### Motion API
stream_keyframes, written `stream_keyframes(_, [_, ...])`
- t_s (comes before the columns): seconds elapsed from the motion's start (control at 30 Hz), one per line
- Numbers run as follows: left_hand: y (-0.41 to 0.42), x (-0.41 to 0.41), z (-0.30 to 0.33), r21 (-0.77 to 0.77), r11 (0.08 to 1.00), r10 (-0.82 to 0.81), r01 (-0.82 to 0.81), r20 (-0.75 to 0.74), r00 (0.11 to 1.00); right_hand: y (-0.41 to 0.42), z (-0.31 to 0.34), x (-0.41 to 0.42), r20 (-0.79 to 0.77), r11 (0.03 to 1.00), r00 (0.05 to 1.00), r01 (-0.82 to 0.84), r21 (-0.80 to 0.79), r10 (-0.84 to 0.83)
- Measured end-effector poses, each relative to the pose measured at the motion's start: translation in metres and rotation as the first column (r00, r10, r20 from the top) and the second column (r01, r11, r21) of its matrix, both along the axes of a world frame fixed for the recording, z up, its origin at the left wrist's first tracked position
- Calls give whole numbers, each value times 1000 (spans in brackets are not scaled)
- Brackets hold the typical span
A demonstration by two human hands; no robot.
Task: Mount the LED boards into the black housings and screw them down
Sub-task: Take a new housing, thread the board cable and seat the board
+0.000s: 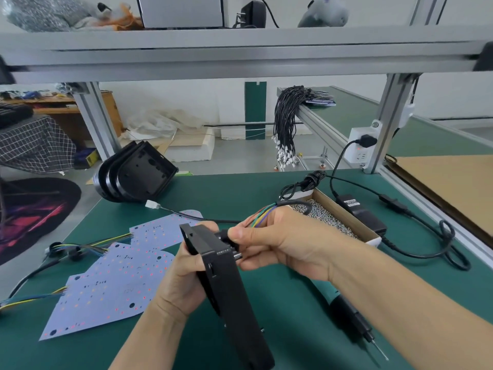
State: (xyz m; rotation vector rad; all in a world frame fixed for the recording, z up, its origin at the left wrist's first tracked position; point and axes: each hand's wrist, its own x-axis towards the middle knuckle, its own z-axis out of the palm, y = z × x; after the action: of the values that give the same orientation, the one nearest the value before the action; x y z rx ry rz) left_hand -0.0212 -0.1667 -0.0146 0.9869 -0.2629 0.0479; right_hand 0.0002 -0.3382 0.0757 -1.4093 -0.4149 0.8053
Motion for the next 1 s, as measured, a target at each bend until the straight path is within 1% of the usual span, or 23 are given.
stream_keyframes(0.1, [6,0,-3,-11,999,-40,39,-51,998,1,-6,-1,53,997,996,76,23,-77])
stream_keyframes(0.2, [8,-2,0,18,997,-73,74,-39,997,1,-14,-2,103,986,981,156,55,-162])
stream_keyframes(0.27, [6,-3,5,57,996,-71,72,-20,997,-1,-18,-4,111,982,976,184,34,-187])
stream_keyframes(0.33, [5,-3,13,87,994,-67,66,18,998,-6,-18,-5,50,984,983,175,21,-176])
stream_keyframes(0.4, [3,-4,20,103,992,-75,71,40,996,-10,-14,-5,-16,988,989,150,39,-149])
stream_keyframes(0.5, [0,-7,23,145,987,-73,67,32,997,-18,-6,-2,-87,987,988,137,83,-130])
stream_keyframes(0.63, [0,-9,28,172,982,-83,76,37,996,-24,-1,-3,-147,978,979,162,131,-143])
stream_keyframes(0.73, [-3,-8,36,257,962,-119,95,79,990,-25,2,-6,-133,986,983,137,94,-124])
stream_keyframes(0.8, [-4,-7,38,299,950,-126,94,92,988,-25,2,-7,-97,983,981,172,69,-165])
stream_keyframes(0.9, [-6,-7,40,321,941,-143,104,101,985,-24,-1,-10,-84,967,970,237,93,-229])
stream_keyframes(1.0, [-7,-7,43,333,937,-151,107,108,983,-23,-2,-13,-70,962,967,252,101,-246])
